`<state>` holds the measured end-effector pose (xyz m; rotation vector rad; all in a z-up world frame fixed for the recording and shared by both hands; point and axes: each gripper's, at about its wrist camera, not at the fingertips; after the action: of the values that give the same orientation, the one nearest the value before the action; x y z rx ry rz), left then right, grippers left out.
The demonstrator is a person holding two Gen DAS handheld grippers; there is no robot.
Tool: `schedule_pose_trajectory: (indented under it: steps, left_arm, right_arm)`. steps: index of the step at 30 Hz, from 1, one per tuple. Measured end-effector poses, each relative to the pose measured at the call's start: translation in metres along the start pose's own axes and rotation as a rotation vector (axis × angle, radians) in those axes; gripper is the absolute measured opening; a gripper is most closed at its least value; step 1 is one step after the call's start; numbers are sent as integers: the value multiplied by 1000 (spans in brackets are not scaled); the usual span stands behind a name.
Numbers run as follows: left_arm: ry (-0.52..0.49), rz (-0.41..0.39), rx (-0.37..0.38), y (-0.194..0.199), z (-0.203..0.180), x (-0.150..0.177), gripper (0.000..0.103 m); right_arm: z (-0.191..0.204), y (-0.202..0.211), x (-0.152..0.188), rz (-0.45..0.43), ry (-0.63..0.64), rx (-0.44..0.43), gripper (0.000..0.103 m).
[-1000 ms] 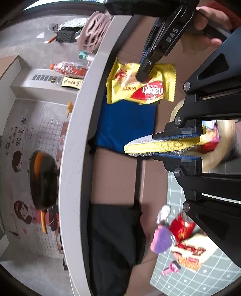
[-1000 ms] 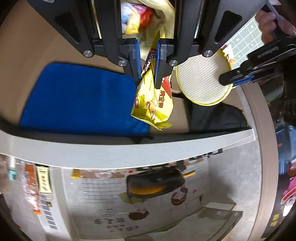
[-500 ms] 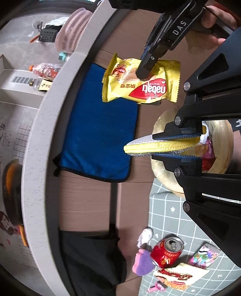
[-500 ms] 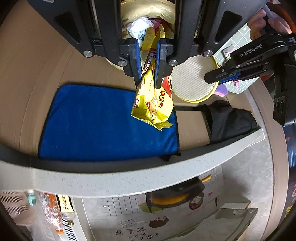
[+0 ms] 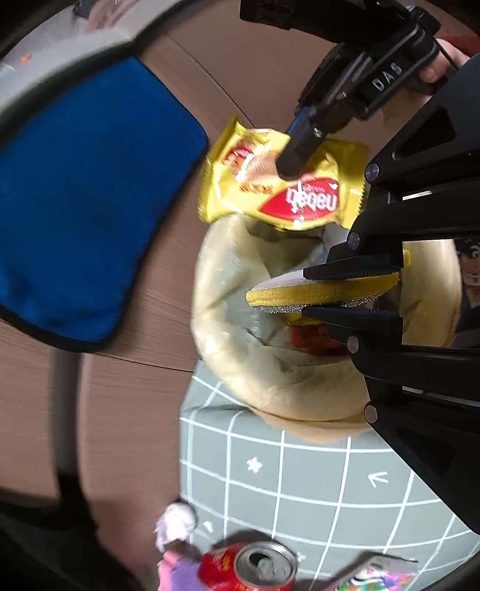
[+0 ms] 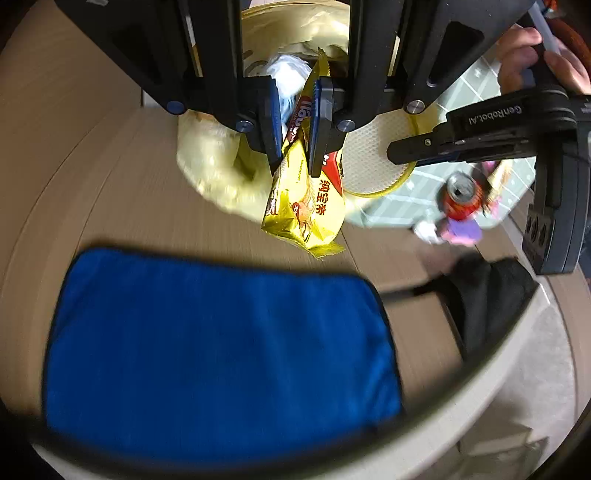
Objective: Collect trash
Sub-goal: 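Carry the cracker and yellow packet over the bin and open both grippers, then move both open grippers back over the table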
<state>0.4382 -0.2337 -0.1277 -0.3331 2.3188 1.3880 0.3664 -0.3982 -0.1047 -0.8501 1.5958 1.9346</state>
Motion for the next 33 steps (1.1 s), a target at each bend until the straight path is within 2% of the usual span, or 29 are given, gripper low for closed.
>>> schedule_pose_trajectory:
  steps: [3, 7, 8, 9, 10, 12, 19, 24, 27, 33]
  left_arm:
    - [-3, 22, 9, -11, 4, -1, 16]
    - [-9, 4, 22, -6, 9, -2, 38]
    - [-3, -10, 24, -1, 12, -2, 39]
    - [2, -20, 23, 2, 13, -4, 39]
    - [9, -32, 18, 7, 15, -5, 39]
    - [23, -70, 3, 19, 22, -6, 39]
    - [84, -250, -43, 91, 45, -5, 39]
    - [105, -429, -143, 157, 70, -4, 39]
    - [108, -509, -233, 197, 95, -4, 39]
    - [209, -598, -292, 264, 164, -1, 39]
  right_arm:
    - [-5, -25, 8, 69, -20, -7, 13]
    - [-9, -41, 16, 109, -48, -18, 14]
    - [-9, -43, 18, 111, -56, -28, 14]
    - [-9, -45, 19, 116, -65, -42, 20]
    - [-8, -46, 19, 119, -69, -46, 35]
    - [-6, -44, 18, 107, -73, -46, 53]
    - [12, -17, 1, 28, -49, -5, 53]
    - [44, 25, -22, -101, 4, 4, 53]
    - [68, 42, -35, -155, 31, -18, 53]
    - [131, 57, -59, -219, 101, -77, 53]
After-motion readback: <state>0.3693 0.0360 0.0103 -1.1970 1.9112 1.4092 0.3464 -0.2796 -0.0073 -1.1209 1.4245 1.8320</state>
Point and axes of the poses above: each gripper's, at about its wrist camera, not at the fingertips, and y roughly against the way its jaws point, z to its left, x to its underside, and after that the axes turned 8 degrees about y, right-handed
